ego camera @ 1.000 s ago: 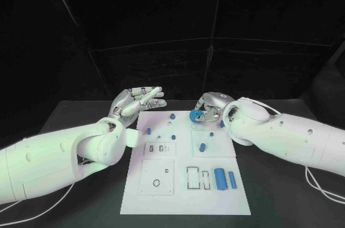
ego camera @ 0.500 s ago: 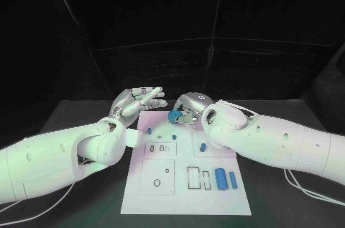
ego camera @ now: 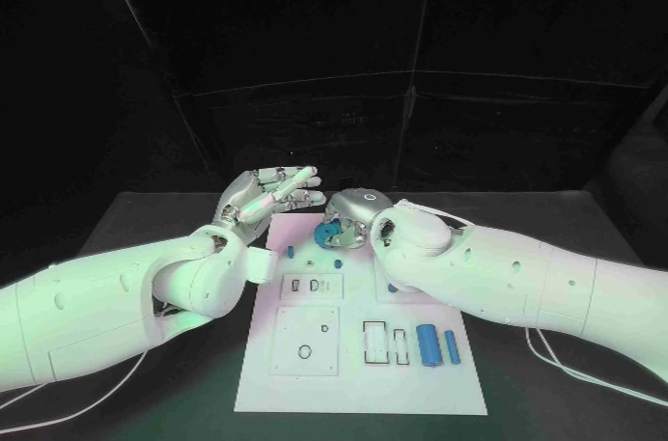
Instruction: Assemble the parts on the task board
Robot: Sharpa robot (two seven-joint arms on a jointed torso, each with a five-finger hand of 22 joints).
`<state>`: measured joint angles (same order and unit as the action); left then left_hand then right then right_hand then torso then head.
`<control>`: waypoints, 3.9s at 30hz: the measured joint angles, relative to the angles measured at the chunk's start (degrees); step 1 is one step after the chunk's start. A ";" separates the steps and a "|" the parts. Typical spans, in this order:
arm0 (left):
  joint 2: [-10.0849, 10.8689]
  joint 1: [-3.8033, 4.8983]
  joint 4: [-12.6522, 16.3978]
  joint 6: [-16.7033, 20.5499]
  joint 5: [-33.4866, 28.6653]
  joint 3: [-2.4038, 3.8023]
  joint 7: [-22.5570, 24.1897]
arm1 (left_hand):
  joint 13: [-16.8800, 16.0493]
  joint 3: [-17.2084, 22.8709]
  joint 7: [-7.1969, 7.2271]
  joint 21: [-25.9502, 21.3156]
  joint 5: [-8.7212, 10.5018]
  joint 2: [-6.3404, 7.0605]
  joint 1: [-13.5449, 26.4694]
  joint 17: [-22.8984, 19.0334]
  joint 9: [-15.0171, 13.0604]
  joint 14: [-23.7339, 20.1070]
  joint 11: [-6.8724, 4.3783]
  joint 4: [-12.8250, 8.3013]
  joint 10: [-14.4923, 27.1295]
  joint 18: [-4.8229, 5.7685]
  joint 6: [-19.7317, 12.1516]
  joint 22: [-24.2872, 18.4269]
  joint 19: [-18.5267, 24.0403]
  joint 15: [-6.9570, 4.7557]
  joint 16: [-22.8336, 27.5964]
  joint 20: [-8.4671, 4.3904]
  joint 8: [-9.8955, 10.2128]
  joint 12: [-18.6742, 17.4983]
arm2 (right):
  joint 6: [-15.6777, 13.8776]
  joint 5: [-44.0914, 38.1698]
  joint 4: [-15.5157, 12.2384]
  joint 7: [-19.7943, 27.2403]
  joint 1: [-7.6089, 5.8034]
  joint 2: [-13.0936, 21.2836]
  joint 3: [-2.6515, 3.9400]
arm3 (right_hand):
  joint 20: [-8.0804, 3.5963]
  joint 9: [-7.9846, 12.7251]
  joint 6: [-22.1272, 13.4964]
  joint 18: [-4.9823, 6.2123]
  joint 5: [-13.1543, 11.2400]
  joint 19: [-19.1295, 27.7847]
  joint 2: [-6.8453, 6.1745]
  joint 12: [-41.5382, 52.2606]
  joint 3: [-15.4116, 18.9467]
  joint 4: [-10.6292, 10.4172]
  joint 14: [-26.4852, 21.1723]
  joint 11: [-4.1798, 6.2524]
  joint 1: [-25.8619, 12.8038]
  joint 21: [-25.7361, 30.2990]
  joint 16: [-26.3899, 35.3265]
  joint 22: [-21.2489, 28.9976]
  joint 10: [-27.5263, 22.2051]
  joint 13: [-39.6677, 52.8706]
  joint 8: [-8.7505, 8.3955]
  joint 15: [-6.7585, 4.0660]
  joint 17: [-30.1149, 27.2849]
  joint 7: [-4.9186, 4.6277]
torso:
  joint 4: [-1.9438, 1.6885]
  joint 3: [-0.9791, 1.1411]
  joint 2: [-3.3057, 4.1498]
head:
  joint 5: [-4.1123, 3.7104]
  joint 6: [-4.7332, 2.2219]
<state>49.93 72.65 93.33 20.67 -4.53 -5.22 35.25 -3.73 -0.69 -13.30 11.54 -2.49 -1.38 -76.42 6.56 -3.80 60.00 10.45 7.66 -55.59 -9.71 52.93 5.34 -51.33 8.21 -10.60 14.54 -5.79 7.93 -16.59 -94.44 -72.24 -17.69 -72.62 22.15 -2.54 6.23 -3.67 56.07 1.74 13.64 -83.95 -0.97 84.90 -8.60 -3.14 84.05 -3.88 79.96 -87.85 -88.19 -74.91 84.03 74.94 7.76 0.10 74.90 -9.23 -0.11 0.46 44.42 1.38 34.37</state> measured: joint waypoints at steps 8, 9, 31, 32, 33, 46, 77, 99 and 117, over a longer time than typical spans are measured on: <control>-0.01 0.00 -0.04 -0.01 0.00 0.00 0.00 | 0.00 0.00 0.00 0.00 0.00 0.00 0.00 0.00 0.00 0.00 0.00 0.00 0.00 0.01 0.00 0.00 0.00 0.00 0.00 0.00 0.04 -0.03 | 1.24 -0.45 1.96 -0.07 0.05 -1.09 0.01 | 0.00 -0.05 0.29 0.01 -1.48 0.00 -1.18 -1.07 -0.75 0.00 0.00 0.00 -1.18 0.00 0.00 0.00 0.00 0.00 -0.95 0.00 0.03 0.12 | 0.07 0.03 -0.02 | 0.12 0.10; -0.01 0.00 -0.04 -0.01 0.00 0.00 0.00 | 0.00 0.00 0.00 0.00 0.00 0.00 0.00 0.00 0.00 0.00 0.00 0.00 0.00 0.00 0.00 0.00 0.00 0.00 0.00 0.00 0.23 -0.21 | 1.41 -0.50 2.22 -0.09 0.04 -1.19 0.01 | 0.00 -0.11 -0.03 0.01 -2.03 0.00 -1.38 -1.16 -0.77 0.01 0.00 0.00 -1.38 0.00 0.00 0.00 0.00 0.00 -1.15 0.00 0.04 0.18 | 0.07 0.03 -0.02 | 0.15 0.10; 0.09 0.01 -0.15 0.00 0.00 0.00 -0.01 | 0.00 0.00 0.00 0.00 0.00 0.00 0.00 0.01 0.00 0.00 0.00 0.00 0.00 0.01 0.00 0.01 0.00 0.00 0.00 0.00 0.23 -0.21 | 2.78 -0.92 2.73 -1.11 0.15 -0.87 -0.08 | 1.43 0.05 -8.82 0.01 -4.57 -0.19 -4.25 -3.04 2.57 -7.64 -0.01 -1.76 -10.07 0.22 0.21 0.00 -1.33 0.00 -4.16 1.23 0.03 -1.63 | 0.10 0.05 -0.05 | 0.29 0.13; 0.12 0.01 -0.15 0.00 0.00 0.00 -0.01 | 0.00 0.00 0.00 0.00 0.00 0.00 0.00 0.01 0.00 0.00 0.00 0.00 0.00 0.00 0.00 0.01 0.00 0.00 0.00 0.00 0.23 -0.21 | 2.69 -0.90 2.09 -1.11 0.15 -0.23 -0.08 | 1.45 -0.02 -8.01 0.01 -2.77 -0.21 -3.96 -3.04 3.63 -9.25 -0.01 -1.76 -11.44 0.22 0.21 0.00 -1.33 0.00 -4.16 1.23 0.03 -1.69 | 0.10 0.06 -0.06 | 0.31 0.08; 0.15 0.01 -0.15 0.00 0.00 0.00 -0.01 | 0.00 0.00 0.00 0.00 0.00 0.00 0.00 0.01 0.00 0.00 0.00 0.00 0.00 0.00 0.00 0.01 0.00 0.00 0.00 0.00 0.23 -0.21 | 2.54 -0.85 1.47 -1.11 0.15 0.41 -0.08 | 1.45 -0.06 -7.37 0.01 -1.73 -0.21 -3.74 -3.04 4.29 -9.92 -0.01 -1.75 -11.79 0.22 0.21 0.00 -1.33 0.00 -4.16 1.23 0.03 -1.65 | 0.10 0.06 -0.06 | 0.32 0.05; 1.11 0.03 -0.23 -0.05 0.01 0.00 -0.01 | 0.00 -0.17 0.00 -0.19 0.00 0.00 0.00 0.02 0.00 0.00 0.21 -0.17 -0.20 0.01 0.00 -0.11 0.00 0.00 0.18 0.00 0.23 -0.21 | -3.16 11.39 -9.45 7.54 0.11 19.84 -0.08 | 1.22 -0.31 -4.37 0.01 1.31 0.01 -2.58 -3.04 4.87 -3.48 -0.01 -1.75 -0.27 1.06 0.73 0.00 -1.33 -0.01 -3.78 1.23 0.02 -1.08 | 0.65 -0.04 -0.29 | -0.76 -0.58; 0.63 0.04 -2.04 -0.53 0.01 -0.02 0.03 | -0.01 -0.17 -0.21 -0.22 0.00 -0.21 0.21 0.02 0.00 0.00 0.20 -0.48 -0.20 0.01 0.22 -0.23 0.00 0.00 0.22 0.00 0.23 -0.21 | -0.71 22.00 -3.07 19.91 0.61 25.93 -0.10 | 1.23 -0.24 -3.61 0.01 0.88 0.01 -3.07 -3.04 5.94 -0.46 -0.01 -1.53 1.94 1.11 0.72 0.01 -1.11 -0.01 -3.78 1.23 0.01 -0.68 | 0.79 -0.03 -0.34 | -1.41 -0.76; 0.54 0.03 -2.43 -0.60 0.01 -0.02 0.03 | 0.00 -0.17 -0.21 -0.22 0.00 -0.21 0.21 0.02 0.00 0.00 0.20 -0.48 -0.20 0.01 0.21 -0.22 0.00 0.00 0.22 0.00 0.22 -0.21 | 2.04 20.38 -0.73 19.55 1.86 24.60 -0.10 | 1.03 -0.33 -2.52 0.01 0.65 0.20 -2.32 -3.03 5.76 0.35 -0.22 -1.42 2.69 1.11 0.72 0.01 -1.00 0.01 -3.48 1.01 0.00 -0.69 | 0.79 -0.05 -0.35 | -1.08 -0.42; 0.44 0.03 -2.62 -0.66 0.01 -0.02 -0.01 | 0.00 -0.17 -0.21 -0.22 0.00 -0.21 0.21 0.02 0.00 0.00 0.21 -0.48 -0.20 0.01 0.21 -0.27 0.00 0.00 0.22 0.00 0.22 -0.21 | 1.79 20.43 0.31 19.14 1.91 23.47 -0.11 | 0.82 -0.50 0.49 0.02 -1.63 -0.01 -0.13 -2.58 5.22 0.89 -0.19 -0.71 2.30 1.11 0.72 0.00 -0.29 0.02 -2.22 0.58 0.01 0.02 | 0.79 -0.02 -0.36 | -0.98 -0.35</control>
<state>50.36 72.68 90.71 20.01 -4.52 -5.23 35.24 -3.73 -0.86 -13.51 11.32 -2.49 -1.59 -76.21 6.59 -3.81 60.00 10.65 7.18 -55.80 -9.70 53.14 5.06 -51.32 8.20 -10.38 14.54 -5.56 7.73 -14.80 -74.01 -71.94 1.45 -70.70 45.62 -2.65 7.04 -4.17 56.57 1.76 12.01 -83.97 -1.10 82.32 -3.38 -2.25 83.86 -4.60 82.26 -86.73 -87.47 -74.91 83.74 74.96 5.53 0.68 74.91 -9.21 0.68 0.44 44.06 0.41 34.02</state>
